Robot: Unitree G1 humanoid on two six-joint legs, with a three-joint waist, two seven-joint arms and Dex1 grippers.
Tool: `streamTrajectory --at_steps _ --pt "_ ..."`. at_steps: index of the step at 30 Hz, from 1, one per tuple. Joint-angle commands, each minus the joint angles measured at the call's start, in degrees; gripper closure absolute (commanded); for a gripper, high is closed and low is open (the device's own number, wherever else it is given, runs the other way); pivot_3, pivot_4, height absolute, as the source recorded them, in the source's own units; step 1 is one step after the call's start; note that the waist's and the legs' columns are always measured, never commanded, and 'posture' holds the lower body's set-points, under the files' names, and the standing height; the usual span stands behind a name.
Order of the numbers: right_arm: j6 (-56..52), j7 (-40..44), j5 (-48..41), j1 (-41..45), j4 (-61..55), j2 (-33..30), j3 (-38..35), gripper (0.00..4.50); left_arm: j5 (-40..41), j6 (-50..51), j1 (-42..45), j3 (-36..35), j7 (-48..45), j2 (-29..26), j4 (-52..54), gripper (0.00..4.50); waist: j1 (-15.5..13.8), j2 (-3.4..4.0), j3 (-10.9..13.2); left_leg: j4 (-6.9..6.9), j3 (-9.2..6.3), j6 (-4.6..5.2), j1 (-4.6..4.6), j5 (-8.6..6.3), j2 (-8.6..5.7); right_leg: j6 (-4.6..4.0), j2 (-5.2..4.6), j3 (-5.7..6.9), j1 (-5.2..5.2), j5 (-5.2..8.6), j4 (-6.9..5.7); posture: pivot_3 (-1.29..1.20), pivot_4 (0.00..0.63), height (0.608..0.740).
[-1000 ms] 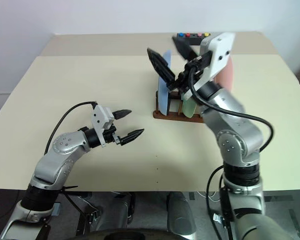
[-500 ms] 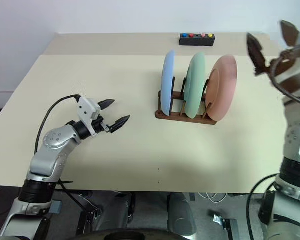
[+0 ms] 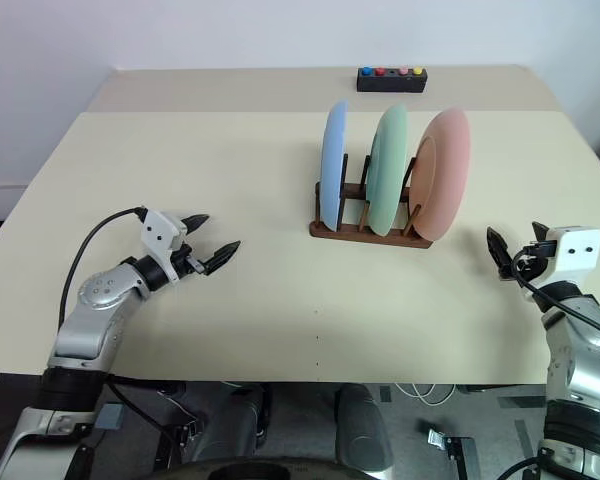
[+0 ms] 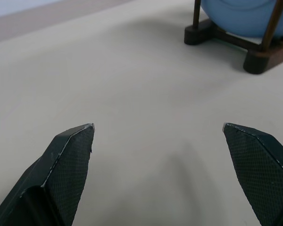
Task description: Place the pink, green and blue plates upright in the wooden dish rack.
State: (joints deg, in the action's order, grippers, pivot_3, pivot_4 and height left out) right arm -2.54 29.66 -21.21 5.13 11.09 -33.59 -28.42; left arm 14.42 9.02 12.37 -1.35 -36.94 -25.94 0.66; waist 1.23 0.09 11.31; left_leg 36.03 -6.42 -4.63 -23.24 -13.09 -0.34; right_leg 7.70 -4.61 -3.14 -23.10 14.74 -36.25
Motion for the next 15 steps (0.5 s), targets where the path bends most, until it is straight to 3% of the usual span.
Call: streamTrajectory --at_steps 1,8,15 --pt "3.07 0.87 0.03 2.0 2.48 -0.52 -0.53 0.67 0.84 -0.56 -1.6 -1.08 0.25 0.39 2.63 0.0 -0.03 -0.01 -0.01 0.0 0.0 0.0 0.0 0.0 0.0 0.0 0.0 0.0 0.0 0.0 0.0 0.0 0.15 0.734" --pt "4.16 8.02 -2.29 4.31 7.59 -2.37 -0.64 0.67 1.44 1.3 -3.41 -1.59 -0.06 0.15 4.9 0.0 -0.25 -0.01 0.0 0.01 -0.01 0.0 -0.01 0.0 0.0 0.01 0.0 0.01 0.02 0.0 0.0 0.0 0.15 0.734" --pt "6.36 9.24 -1.42 5.81 15.17 -3.42 -1.08 0.67 1.63 3.71 -5.7 -1.45 1.26 -0.03 8.37 0.0 -0.07 -0.02 0.0 -0.02 -0.01 0.0 0.03 0.0 0.0 0.0 0.0 0.01 0.04 0.0 0.0 0.0 0.15 0.734"
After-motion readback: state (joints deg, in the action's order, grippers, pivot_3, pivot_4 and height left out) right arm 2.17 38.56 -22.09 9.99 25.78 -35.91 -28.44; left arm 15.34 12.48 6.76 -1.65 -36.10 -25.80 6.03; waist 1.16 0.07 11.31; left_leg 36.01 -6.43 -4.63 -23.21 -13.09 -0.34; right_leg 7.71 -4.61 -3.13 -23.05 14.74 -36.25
